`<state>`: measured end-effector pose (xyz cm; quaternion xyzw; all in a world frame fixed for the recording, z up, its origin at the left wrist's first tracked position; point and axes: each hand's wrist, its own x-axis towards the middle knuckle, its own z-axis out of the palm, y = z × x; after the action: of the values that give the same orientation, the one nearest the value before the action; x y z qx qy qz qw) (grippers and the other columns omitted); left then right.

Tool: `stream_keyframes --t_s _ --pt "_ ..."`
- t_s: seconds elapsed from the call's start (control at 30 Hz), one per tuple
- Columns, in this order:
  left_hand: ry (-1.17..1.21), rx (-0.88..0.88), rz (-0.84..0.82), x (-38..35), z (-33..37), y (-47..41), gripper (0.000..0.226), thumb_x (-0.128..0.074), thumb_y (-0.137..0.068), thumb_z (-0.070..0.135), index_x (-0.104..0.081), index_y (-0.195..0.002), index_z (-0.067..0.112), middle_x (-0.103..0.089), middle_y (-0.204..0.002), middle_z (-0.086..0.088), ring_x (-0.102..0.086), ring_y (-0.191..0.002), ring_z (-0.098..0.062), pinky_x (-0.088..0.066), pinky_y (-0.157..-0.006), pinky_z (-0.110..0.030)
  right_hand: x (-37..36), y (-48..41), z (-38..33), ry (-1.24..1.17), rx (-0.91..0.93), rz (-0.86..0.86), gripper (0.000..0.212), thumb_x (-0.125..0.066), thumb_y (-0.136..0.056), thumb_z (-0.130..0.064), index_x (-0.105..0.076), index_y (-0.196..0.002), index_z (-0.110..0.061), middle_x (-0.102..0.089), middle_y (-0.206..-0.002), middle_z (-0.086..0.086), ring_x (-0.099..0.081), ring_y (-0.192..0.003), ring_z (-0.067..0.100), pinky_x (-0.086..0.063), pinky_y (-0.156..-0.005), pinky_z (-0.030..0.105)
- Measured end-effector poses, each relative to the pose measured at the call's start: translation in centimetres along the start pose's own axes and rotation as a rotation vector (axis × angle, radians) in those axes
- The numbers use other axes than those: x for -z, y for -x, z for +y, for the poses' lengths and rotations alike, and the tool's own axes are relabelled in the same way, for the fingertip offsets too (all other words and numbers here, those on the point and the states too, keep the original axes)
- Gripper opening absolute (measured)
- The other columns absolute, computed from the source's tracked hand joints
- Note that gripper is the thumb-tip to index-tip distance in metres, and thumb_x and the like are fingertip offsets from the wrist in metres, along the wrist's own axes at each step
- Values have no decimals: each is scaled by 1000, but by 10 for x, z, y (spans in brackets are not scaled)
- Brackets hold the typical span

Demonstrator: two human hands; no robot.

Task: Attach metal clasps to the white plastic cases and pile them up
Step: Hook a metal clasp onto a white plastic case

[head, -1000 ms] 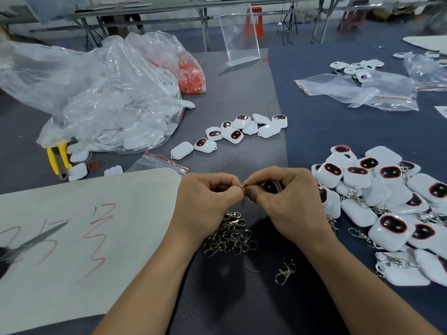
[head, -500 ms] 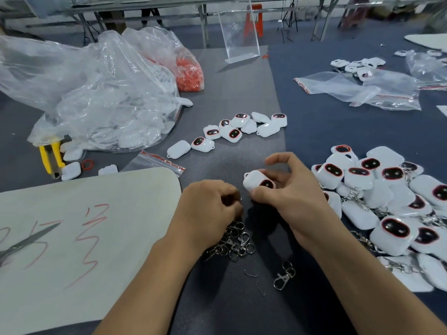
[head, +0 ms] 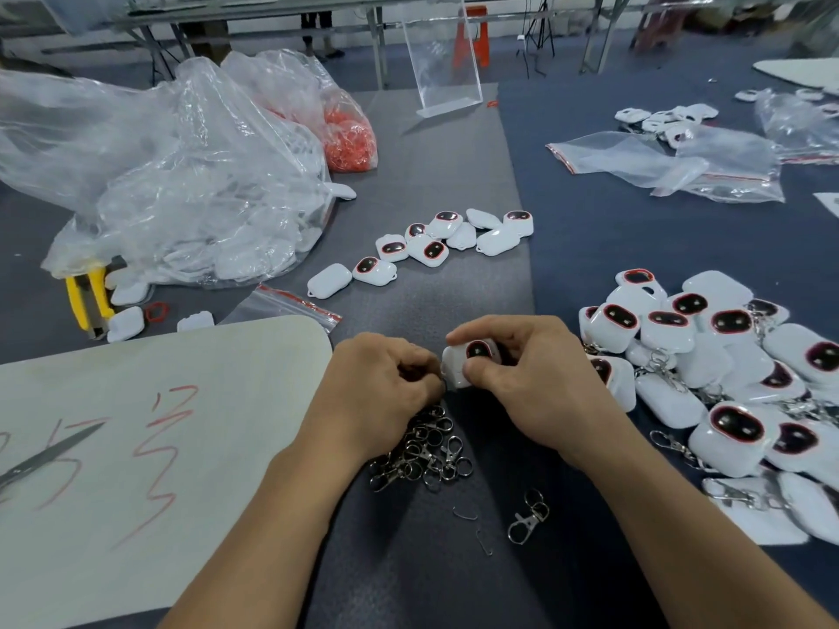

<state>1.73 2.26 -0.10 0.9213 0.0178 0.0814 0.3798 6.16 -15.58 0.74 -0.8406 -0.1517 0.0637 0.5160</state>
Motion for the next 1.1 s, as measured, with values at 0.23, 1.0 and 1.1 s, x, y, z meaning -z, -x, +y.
stream_keyframes --t_s 0.23,1.0,1.1 --pt "10 3 -6 0 -1 0 19 -64 -65 40 -71 -81 47 -70 -70 19 -65 -66 -1 -49 -60 -18 -3 2 -5 82 28 29 26 -72 -89 -15 -77 -93 -40 -73 -81 -10 -63 -73 1 -45 -61 8" --pt "-28 31 15 -2 1 0 16 -68 -64 39 -73 -78 40 -68 -65 17 -63 -64 -3 -47 -58 -20 -9 9 -10 79 15 69 27 -65 -91 -12 -75 -88 -37 -71 -75 -13 -64 -72 -1 -50 -60 13" --pt "-2 35 50 -4 3 -1 7 -67 -63 35 -71 -68 33 -65 -59 13 -56 -53 -1 -44 -53 -18 -8 7 -11 39 -6 86 30 -61 -86 -8 -73 -73 -32 -66 -59 -14 -59 -56 0 -42 -48 11"
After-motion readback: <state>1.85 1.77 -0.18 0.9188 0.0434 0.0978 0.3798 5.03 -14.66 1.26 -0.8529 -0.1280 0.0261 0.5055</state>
